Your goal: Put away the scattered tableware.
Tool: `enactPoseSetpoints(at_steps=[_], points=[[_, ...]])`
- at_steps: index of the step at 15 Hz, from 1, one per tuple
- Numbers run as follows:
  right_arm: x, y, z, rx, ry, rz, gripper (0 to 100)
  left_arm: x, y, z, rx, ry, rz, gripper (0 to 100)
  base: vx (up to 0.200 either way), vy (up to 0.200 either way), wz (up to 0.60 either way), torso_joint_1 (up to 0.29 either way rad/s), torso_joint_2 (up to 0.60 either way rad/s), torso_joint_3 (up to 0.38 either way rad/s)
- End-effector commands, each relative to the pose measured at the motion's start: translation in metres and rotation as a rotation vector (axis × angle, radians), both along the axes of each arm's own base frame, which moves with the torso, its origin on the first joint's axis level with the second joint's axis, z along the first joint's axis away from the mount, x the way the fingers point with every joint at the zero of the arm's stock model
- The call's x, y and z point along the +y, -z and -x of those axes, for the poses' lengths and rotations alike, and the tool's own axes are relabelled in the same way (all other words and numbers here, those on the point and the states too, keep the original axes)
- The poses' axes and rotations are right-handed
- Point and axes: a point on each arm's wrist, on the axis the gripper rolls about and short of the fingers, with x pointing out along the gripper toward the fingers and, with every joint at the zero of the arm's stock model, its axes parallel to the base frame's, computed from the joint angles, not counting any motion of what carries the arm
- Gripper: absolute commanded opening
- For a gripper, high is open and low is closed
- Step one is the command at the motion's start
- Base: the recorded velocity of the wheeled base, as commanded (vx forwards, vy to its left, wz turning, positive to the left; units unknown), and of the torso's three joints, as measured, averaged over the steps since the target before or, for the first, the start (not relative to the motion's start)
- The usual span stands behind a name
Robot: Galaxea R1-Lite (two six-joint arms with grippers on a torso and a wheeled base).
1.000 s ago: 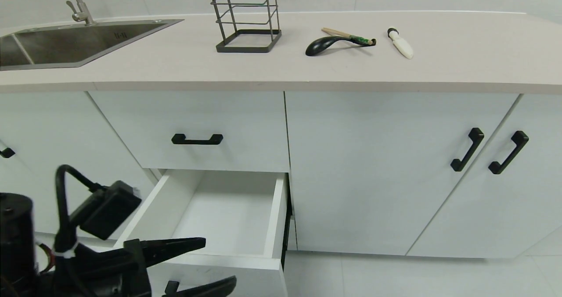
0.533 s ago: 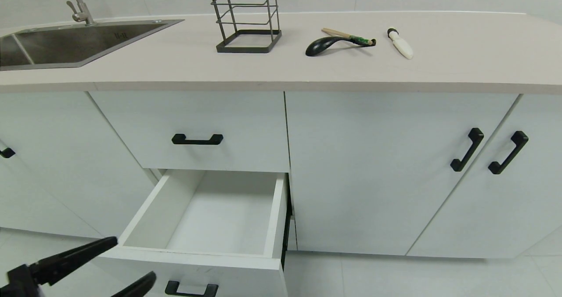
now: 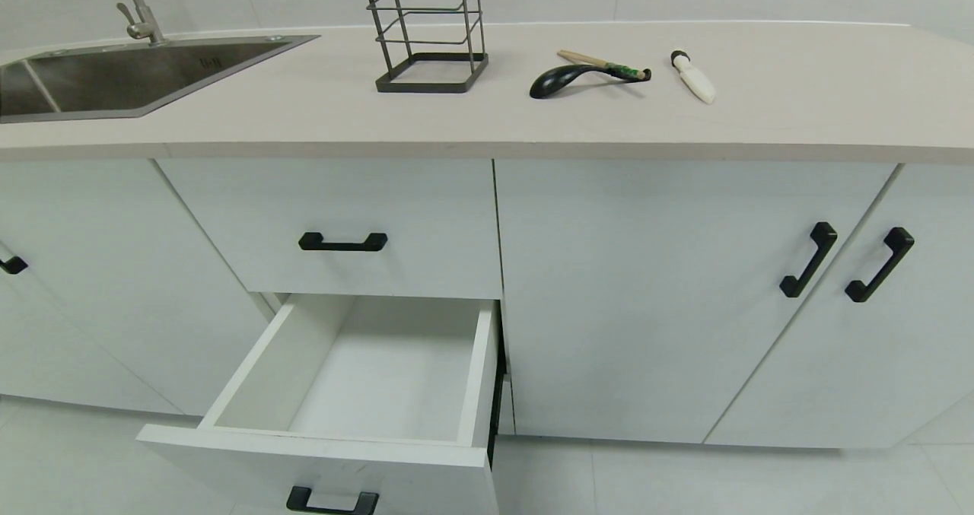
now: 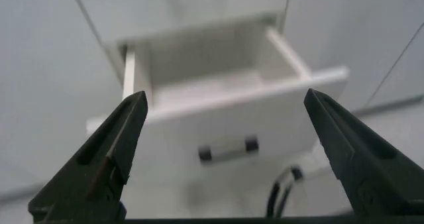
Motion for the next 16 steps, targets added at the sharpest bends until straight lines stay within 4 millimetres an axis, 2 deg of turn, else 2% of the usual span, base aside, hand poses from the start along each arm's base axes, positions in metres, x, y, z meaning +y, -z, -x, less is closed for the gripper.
enactPoseSetpoints(at_steps=[1, 3, 5, 11, 16], points=[[0.0000, 0.0001, -0.0001, 0.002, 0.001, -0.001, 0, 0.0017, 0.0132, 0.0112, -0.074, -0.105, 0.015, 100, 0.000, 0.000, 0.00, 0.000, 0.00, 0.000], [0.0000, -0.0003, 0.0000, 0.000, 0.000, 0.001, 0, 0.0042, 0.0171, 0.0111, -0.033, -0.223, 0.010, 100, 0.000, 0.000, 0.00, 0.000, 0.00, 0.000], [0.0000, 0.0001, -0.0001, 0.002, 0.000, 0.001, 0, 0.0043, 0.0171, 0.0111, -0.033, -0.227, 0.014, 100, 0.000, 0.000, 0.00, 0.000, 0.00, 0.000], [0.0000, 0.0001, -0.0001, 0.002, 0.000, 0.004, 0, 0.0043, 0.0170, 0.0111, -0.024, -0.226, 0.109, 100, 0.000, 0.000, 0.60, 0.004, 0.00, 0.000], [0.0000, 0.0001, -0.0001, 0.002, 0.000, 0.002, 0, 0.0043, 0.0168, 0.0111, -0.026, -0.229, 0.111, 100, 0.000, 0.000, 0.00, 0.000, 0.00, 0.000]])
